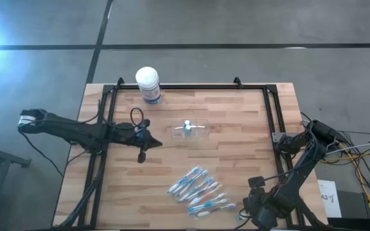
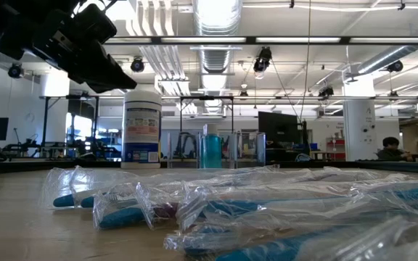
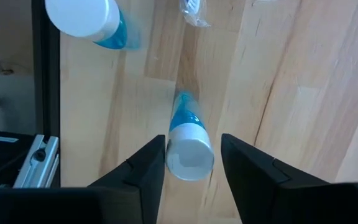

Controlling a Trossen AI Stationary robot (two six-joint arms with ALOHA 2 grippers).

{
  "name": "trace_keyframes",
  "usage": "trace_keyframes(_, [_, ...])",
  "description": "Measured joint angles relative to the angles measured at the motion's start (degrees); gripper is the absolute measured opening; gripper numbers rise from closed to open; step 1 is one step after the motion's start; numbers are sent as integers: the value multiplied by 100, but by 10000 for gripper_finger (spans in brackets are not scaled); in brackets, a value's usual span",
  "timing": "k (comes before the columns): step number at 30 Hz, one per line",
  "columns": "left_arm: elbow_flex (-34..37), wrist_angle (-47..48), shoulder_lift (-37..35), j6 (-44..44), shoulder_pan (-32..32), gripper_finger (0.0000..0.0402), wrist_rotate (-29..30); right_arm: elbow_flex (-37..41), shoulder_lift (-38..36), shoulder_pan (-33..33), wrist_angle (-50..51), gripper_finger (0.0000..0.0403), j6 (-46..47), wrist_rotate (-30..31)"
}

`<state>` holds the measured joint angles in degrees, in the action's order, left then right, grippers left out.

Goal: Pick & Place toothbrushing station
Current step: Put the mouthwash into the transparent organizer

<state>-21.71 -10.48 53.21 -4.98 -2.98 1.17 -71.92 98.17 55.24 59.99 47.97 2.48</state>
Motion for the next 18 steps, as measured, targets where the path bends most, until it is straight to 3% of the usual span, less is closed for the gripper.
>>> trace_keyframes(10, [120,-205,2,-1,0,12,4,7,-12,-2,-33,91,-1,-2])
trace_keyframes(18, [120,-262,2,100,1,13,24,-197,-362,-114,244,88,7,307])
